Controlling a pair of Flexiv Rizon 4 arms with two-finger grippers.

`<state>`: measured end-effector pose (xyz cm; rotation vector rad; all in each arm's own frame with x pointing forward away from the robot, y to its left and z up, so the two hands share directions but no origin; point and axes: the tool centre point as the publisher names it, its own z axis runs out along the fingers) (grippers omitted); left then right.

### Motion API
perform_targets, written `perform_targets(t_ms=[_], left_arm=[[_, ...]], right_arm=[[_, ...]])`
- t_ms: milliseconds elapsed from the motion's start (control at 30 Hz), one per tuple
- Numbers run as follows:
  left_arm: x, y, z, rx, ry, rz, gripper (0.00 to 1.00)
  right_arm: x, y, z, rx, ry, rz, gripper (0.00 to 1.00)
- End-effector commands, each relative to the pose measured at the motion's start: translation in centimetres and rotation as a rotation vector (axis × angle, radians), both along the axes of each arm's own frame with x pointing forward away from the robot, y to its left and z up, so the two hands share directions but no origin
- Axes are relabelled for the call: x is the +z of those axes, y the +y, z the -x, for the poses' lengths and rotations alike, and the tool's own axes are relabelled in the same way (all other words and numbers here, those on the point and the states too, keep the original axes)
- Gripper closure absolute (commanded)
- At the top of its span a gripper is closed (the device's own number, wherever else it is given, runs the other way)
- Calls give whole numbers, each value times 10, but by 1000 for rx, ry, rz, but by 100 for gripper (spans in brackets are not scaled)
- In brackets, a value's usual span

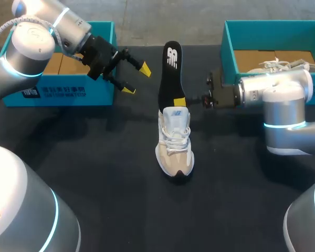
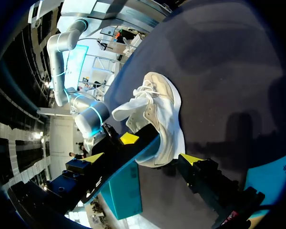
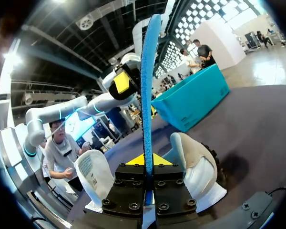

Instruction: Take the shoe out of the shoebox, open the shoe tongue, remove and reinsert the insole, then place the shoe into the shoebox

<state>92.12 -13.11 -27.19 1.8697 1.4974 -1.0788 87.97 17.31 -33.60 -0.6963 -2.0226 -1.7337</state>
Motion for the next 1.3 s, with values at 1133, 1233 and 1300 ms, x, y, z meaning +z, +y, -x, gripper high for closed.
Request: perform_targets(t_ms=[1133, 1233, 1300], left_arm=[[0, 0, 0, 1, -2, -3, 0], [0, 0, 0, 1, -2, -3, 0], [0, 0, 0, 1, -2, -3, 0]], right_arm=[[18, 2, -17, 6, -29, 64, 77], [17, 2, -19, 29, -16, 89, 100], [14, 2, -18, 49, -4, 111, 100]])
